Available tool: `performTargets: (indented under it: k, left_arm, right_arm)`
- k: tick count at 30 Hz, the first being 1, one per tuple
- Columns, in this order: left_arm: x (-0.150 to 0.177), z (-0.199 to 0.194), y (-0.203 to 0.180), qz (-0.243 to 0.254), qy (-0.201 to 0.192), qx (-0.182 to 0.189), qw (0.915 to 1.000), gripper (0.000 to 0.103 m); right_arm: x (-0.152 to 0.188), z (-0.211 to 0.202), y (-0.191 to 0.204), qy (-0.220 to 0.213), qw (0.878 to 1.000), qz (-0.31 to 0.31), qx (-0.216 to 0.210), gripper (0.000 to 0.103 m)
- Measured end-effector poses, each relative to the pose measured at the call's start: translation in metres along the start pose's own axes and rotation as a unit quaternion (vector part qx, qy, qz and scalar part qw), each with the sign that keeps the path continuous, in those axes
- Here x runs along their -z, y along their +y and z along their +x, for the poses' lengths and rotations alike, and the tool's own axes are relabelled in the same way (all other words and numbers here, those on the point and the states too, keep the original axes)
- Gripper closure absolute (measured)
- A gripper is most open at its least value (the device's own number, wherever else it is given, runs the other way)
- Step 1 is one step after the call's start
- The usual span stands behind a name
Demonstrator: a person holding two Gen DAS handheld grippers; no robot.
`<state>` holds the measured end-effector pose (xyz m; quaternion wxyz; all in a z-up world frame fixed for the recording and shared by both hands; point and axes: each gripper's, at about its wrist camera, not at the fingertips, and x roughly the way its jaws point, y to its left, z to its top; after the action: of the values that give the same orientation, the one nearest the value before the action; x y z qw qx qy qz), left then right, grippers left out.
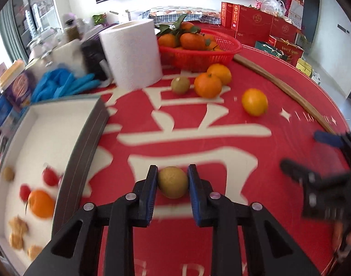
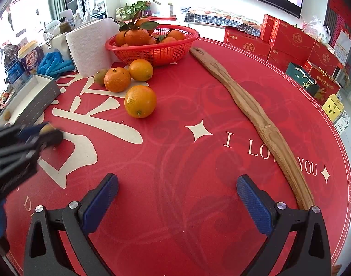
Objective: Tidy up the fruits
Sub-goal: 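Grasp a brown kiwi with the left tool while the right tool grasps an orange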
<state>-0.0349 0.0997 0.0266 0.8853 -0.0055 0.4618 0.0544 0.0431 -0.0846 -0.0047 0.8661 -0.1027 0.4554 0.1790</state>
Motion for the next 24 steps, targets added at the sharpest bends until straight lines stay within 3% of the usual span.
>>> performTargets:
  k: [6,15,16,19,20,21,24]
  left_arm:
    - [0.015,-0.009,0.004,-0.007,-0.010,0.001,0.9999,0.074]
    - [0.016,-0.008,0.006,-0.028,-0.011,0.001,0.9996,0.074]
    - [0.016,-0.008,0.006,-0.028,-0.011,0.001,0.9995,0.074]
    - [0.017,-0.008,0.007,-0.030,-0.014,0.002,0.9994,0.074]
    - [0.017,-0.008,0.007,-0.031,-0.014,0.004,0.9994,0.074]
    - [0.017,-0.009,0.008,-0.035,-0.012,0.010,0.9993,0.074]
    - [0.022,-0.018,0.011,-0.040,-0.018,0.029,0.9986,0.074]
  right_arm:
    - [-0.027,0.018,0.005,0.023,1.000,-0.005,-0.004,0.000]
    - [-0.063,0.044,0.015,0.004,1.000,0.006,-0.011,0.001]
    - [-0.064,0.044,0.019,-0.002,1.000,0.001,-0.002,0.005]
    - [-0.064,0.039,0.026,-0.017,1.000,-0.005,0.002,0.036]
    - [-0.065,0.037,0.028,-0.020,1.000,-0.004,0.001,0.062]
    - [-0.066,0.035,0.029,-0.017,1.000,0.000,0.000,0.067]
    - [-0.060,0.029,0.023,-0.013,0.999,0.021,-0.038,0.067]
